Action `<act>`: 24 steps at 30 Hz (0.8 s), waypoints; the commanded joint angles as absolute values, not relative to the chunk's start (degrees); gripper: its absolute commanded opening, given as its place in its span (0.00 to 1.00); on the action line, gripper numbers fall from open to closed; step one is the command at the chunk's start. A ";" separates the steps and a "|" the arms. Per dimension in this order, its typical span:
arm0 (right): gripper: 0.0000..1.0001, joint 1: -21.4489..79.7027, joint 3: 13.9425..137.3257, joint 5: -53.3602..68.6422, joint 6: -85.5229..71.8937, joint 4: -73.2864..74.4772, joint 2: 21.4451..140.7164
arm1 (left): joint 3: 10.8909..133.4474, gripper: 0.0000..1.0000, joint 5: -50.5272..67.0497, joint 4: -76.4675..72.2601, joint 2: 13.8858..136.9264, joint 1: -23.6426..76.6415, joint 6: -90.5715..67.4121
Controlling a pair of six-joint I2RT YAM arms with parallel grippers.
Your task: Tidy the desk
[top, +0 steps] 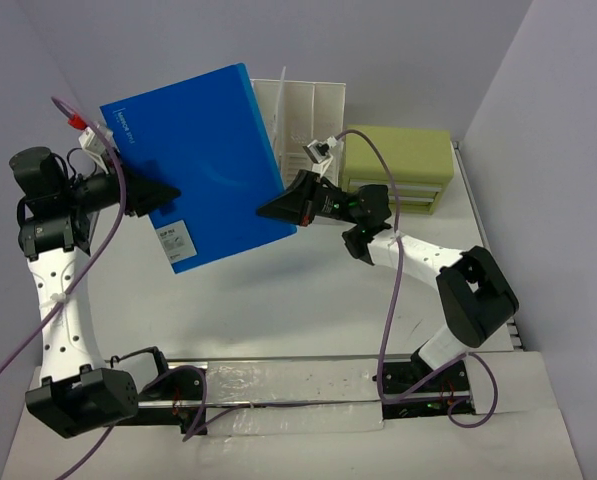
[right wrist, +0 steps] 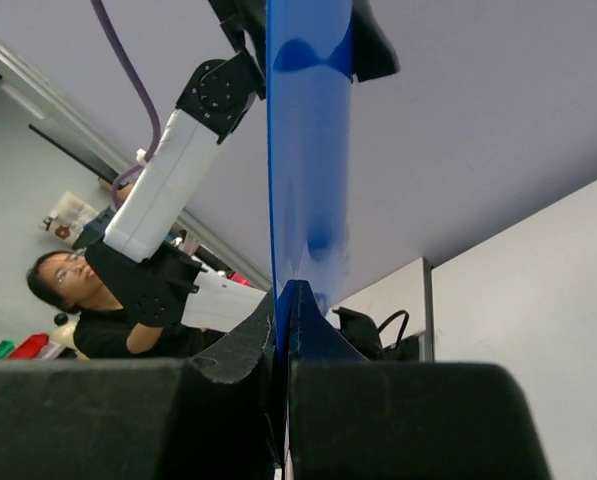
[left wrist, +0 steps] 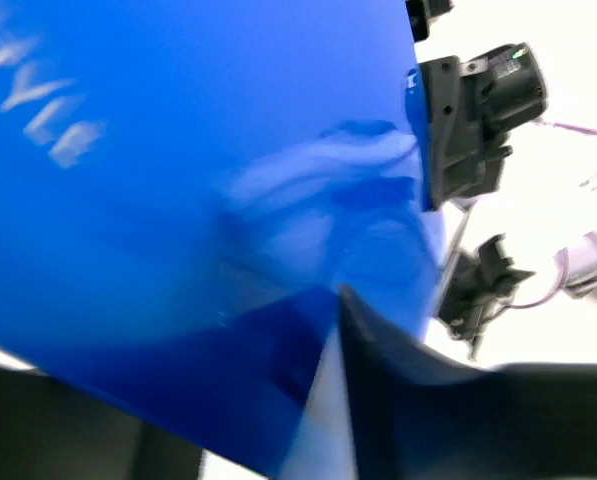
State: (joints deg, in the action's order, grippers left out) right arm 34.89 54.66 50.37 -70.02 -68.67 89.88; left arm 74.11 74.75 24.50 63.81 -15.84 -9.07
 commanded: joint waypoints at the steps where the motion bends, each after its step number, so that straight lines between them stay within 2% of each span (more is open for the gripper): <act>1: 0.00 37.26 58.79 49.63 -64.62 -66.59 89.97 | 73.81 0.20 77.89 17.14 62.22 -15.13 -14.35; 2: 0.00 37.37 58.89 49.40 -63.87 -65.80 89.95 | 73.58 0.06 77.74 17.08 62.05 -15.03 -14.27; 3: 0.00 37.44 58.93 49.11 -63.20 -64.99 89.96 | 73.09 0.00 77.03 17.10 61.09 -14.98 -14.19; 9: 0.00 37.35 59.33 46.11 -58.55 -57.56 90.36 | 73.53 0.00 69.48 22.30 58.02 -14.68 -9.21; 11: 0.18 37.37 60.18 42.28 -53.02 -48.10 89.28 | 74.33 0.00 63.38 24.77 57.50 -14.68 -7.20; 14: 0.56 37.59 62.04 33.21 -43.75 -32.58 87.08 | 74.39 0.00 57.44 25.49 57.63 -14.53 -6.97; 16: 0.70 37.77 62.14 26.52 -39.48 -25.95 85.35 | 74.21 0.00 55.48 25.49 58.03 -14.35 -6.88; 18: 0.77 37.71 61.66 22.26 -36.93 -22.85 83.87 | 73.79 0.00 52.82 24.71 58.14 -13.98 -7.16; 24: 0.78 37.64 59.32 13.59 -33.74 -18.15 79.61 | 71.92 0.00 43.91 20.22 56.44 -11.34 -7.73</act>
